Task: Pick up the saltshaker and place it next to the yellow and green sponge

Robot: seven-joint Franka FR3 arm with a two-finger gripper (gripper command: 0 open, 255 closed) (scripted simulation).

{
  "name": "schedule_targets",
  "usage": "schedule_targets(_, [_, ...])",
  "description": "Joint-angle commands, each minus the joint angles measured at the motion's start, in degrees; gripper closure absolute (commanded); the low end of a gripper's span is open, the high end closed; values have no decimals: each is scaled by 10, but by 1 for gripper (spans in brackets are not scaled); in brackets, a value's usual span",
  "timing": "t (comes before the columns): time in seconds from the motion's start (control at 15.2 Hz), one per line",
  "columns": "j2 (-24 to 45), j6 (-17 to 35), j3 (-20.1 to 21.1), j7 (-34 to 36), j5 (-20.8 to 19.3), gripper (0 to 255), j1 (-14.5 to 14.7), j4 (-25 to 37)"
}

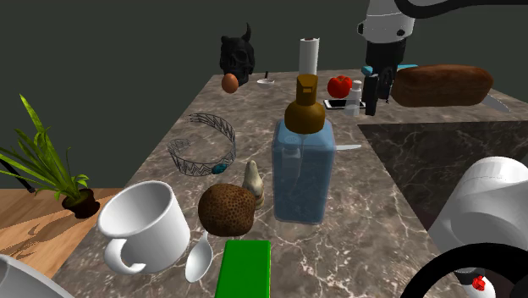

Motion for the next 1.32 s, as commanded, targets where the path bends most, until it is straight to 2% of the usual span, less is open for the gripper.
schedule_targets(0.0, [0, 0, 0, 0, 0, 0, 0, 0])
schedule_targets(0.33, [6, 93, -96, -131, -22, 0, 15, 2])
schedule_targets(0.66, [41, 178, -197, -265, -13, 0, 46, 32])
schedule_targets(0.73, [46, 186, -208, -279, -10, 0, 51, 37])
schedule_targets(1.25, [49, 245, -216, -278, -15, 0, 50, -19])
